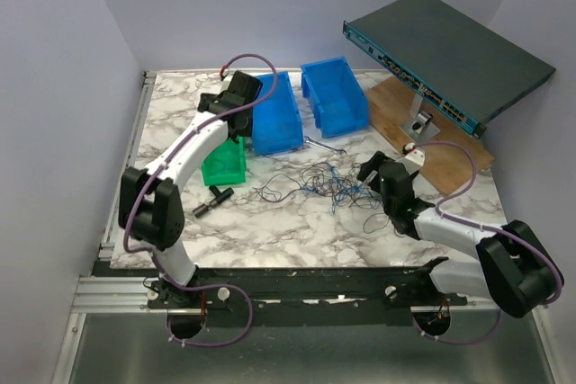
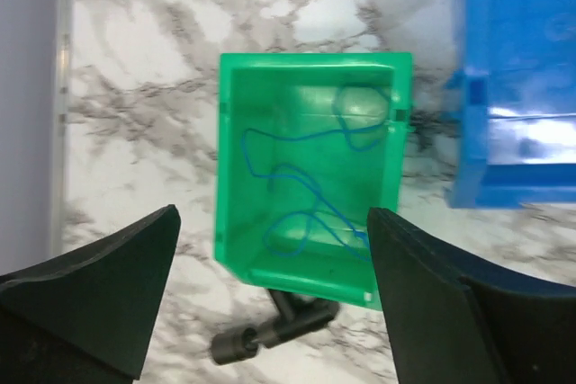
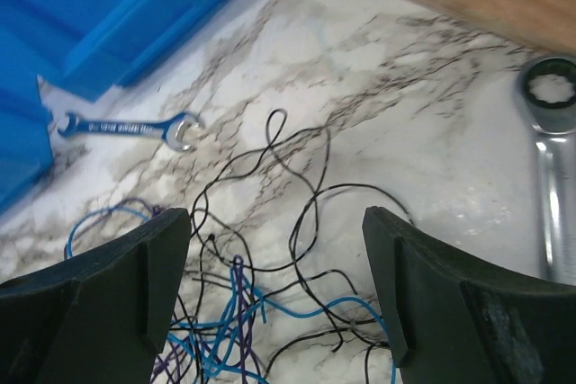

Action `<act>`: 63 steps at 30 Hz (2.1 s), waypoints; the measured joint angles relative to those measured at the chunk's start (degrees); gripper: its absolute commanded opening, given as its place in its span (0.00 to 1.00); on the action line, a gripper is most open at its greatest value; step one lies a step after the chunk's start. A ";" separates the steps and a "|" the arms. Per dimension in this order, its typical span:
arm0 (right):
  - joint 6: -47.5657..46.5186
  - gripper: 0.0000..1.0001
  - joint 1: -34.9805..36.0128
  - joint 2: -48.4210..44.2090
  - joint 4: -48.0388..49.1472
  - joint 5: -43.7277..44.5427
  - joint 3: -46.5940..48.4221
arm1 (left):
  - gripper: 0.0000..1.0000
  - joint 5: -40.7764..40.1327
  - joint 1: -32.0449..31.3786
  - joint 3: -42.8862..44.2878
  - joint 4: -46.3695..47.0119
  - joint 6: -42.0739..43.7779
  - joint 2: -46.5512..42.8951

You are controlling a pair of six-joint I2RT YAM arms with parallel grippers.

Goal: Untangle the cables
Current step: Untie the cable.

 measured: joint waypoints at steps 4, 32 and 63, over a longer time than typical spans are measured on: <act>-3.76 0.84 0.00 2.97 1.14 -6.54 0.85 | 0.98 5.70 -1.14 -9.55 5.81 -1.64 -10.08; -11.10 0.80 0.39 2.86 7.63 -17.68 0.85 | 0.26 36.68 -11.61 -41.77 29.00 -12.15 -19.21; -14.95 0.79 4.11 1.40 13.66 -24.96 -0.48 | 0.00 33.05 -12.24 -47.39 28.89 -11.50 -45.97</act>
